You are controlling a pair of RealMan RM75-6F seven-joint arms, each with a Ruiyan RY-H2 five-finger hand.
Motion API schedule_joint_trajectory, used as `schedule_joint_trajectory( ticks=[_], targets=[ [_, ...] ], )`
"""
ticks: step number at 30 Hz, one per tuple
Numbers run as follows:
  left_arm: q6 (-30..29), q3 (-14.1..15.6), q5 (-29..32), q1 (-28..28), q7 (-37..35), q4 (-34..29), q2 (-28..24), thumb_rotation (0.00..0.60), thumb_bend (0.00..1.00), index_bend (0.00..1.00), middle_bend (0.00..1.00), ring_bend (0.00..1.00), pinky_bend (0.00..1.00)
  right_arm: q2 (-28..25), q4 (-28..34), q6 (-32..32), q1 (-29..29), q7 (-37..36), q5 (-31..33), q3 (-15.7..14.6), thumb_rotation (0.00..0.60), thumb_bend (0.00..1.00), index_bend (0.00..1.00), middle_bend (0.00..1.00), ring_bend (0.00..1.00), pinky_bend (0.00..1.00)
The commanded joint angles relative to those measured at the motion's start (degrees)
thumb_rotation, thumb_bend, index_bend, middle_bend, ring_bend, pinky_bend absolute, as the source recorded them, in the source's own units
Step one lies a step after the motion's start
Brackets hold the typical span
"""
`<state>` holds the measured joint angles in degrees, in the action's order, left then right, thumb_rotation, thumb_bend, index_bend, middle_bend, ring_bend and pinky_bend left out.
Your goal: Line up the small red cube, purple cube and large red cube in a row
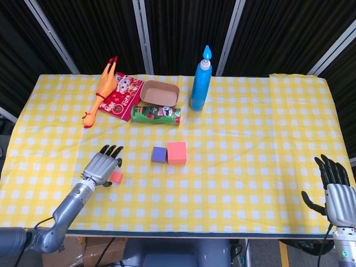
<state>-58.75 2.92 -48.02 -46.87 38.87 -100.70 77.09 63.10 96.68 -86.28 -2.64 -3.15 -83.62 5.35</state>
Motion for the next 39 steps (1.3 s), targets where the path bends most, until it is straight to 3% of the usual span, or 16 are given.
schedule_joint_trajectory(
  ticks=[1,10,15,21,23,25,31,39],
  targets=[
    [0.07,0.37,-0.53,0.68,-0.42,1.71,1.36,0.600,0.21,0.37,0.00,0.00,0.07,0.06,0.06,-0.10,0.02,0.11,-0.03,0.03,0.600,0.37,0.00,0.00,0.00,0.04],
    [0.96,-0.25,-0.37,1.05,-0.25,4.96,4.58,0.600,0.22,0.41,0.00,0.00,0.07,0.10,0.00,-0.31,0.08,-0.12,-0.07,0.14,0.600,0.37,0.00,0.00,0.00,0.04],
    [1.01,-0.57,-0.56,1.29,-0.48,4.76,4.54,0.600,0.31,0.49,0.00,0.00,0.07,0.13,-0.06,-0.52,0.12,-0.42,-0.13,0.25,0.600,0.37,0.00,0.00,0.00,0.04],
    [0.53,-1.56,-0.74,1.48,-1.06,3.64,3.29,0.600,0.35,0.51,0.00,0.00,0.07,0.15,-0.07,-0.49,0.09,-0.40,-0.12,0.30,0.600,0.37,0.00,0.00,0.00,0.04],
    [0.08,-2.58,-0.03,1.42,-1.34,3.07,2.76,0.600,0.35,0.51,0.00,0.00,0.07,0.15,-0.05,-0.43,0.05,-0.34,-0.13,0.29,0.600,0.37,0.00,0.00,0.00,0.04],
    [-1.74,-6.09,5.27,1.03,-1.57,2.30,3.23,0.600,0.35,0.51,0.00,0.00,0.07,0.21,-0.05,-0.45,0.08,-0.18,-0.27,0.18,0.600,0.37,0.00,0.00,0.00,0.04],
    [-4.21,-10.75,14.66,-1.40,1.52,2.42,5.76,0.600,0.35,0.51,0.00,0.00,0.07,0.17,-0.05,-0.36,0.10,-0.29,-0.30,0.11,0.600,0.37,0.00,0.00,0.00,0.04],
    [-4.49,-15.64,20.75,-7.04,5.59,7.28,11.53,0.600,0.35,0.50,0.00,0.00,0.07,-0.13,0.08,-0.13,0.08,-0.94,-0.27,0.08,0.600,0.37,0.00,0.00,0.00,0.04]
  ],
)
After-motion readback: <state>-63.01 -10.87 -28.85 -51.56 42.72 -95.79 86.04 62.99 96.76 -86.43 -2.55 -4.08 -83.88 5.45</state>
